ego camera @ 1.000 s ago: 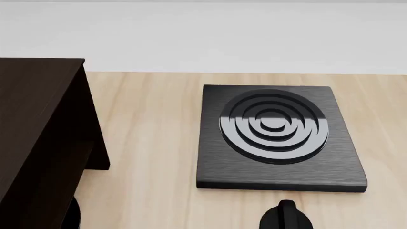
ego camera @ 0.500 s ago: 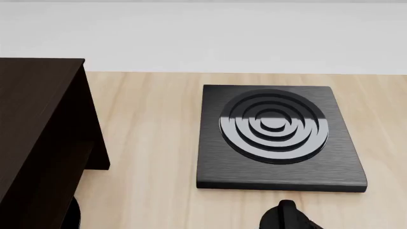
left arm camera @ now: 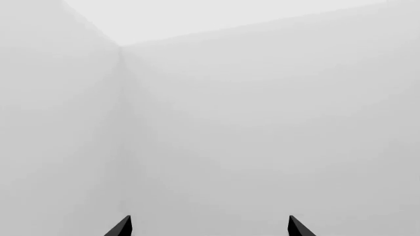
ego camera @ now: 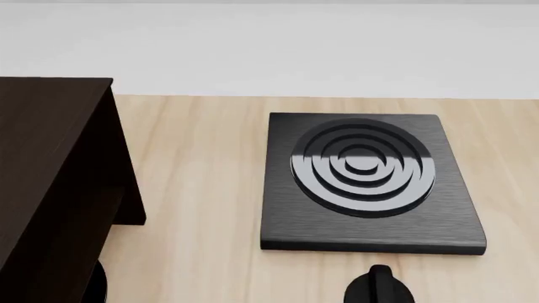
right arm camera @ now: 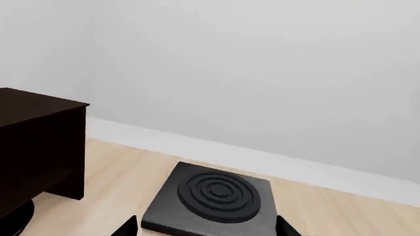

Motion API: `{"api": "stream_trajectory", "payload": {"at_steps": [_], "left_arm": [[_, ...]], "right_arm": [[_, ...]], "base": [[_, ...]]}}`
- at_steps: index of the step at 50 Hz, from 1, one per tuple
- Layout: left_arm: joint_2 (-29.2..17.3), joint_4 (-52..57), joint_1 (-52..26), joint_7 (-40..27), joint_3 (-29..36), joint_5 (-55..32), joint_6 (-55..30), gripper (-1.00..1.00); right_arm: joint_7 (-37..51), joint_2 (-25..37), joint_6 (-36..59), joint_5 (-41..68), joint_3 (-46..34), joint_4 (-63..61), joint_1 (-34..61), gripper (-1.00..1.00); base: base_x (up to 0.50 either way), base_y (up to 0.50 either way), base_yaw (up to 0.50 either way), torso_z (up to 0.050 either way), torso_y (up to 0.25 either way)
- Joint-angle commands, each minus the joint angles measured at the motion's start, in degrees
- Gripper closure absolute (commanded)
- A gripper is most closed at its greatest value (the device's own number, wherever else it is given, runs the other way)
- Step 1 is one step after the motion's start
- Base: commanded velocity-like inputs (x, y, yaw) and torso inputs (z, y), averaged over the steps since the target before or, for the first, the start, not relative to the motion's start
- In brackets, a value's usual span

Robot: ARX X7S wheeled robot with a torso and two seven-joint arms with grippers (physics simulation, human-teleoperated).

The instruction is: Put the frying pan under the cabinet shelf.

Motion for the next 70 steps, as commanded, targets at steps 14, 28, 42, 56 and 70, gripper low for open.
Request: {"api": "stream_trajectory", "payload": {"at_steps": [14, 28, 42, 56, 70], "left_arm": [[2.17, -3.43, 2.01, 0.99, 0.95, 1.93, 2.12, -1.00], [3.50, -6.37, 2.77, 2.65, 2.37, 3.38, 5.03, -1.00], [4.05, -7.00, 3.22, 3.15, 3.63, 4.27, 5.99, -1.00], [4.28, -6.50, 2.54, 2.78, 4.35, 4.06, 5.31, -1.00], [3.84, -3.97, 0.67, 2.31, 5.01, 2.88, 3.37, -1.00]], "right_arm": [[-2.47, 1.16, -3.05, 4.14, 36.31, 4.63, -3.62, -1.00], [-8.07, 5.20, -8.54, 4.62, 53.20, 4.86, -9.53, -1.00], [-11.78, 3.40, -8.95, 3.77, 55.40, 4.33, -11.49, -1.00], [-14.03, 2.12, -8.00, 3.35, 58.63, 5.66, -13.76, -1.00], [-16.90, 1.69, -8.82, 4.49, 62.79, 5.12, -16.14, -1.00]], "base": [[0.01, 0.00, -0.01, 0.000, 0.000], [0.01, -0.01, -0.01, -0.002, 0.000], [0.01, -0.01, -0.02, -0.002, 0.000], [0.02, -0.01, -0.02, -0.003, 0.000], [0.02, -0.02, -0.02, -0.003, 0.000]]}}
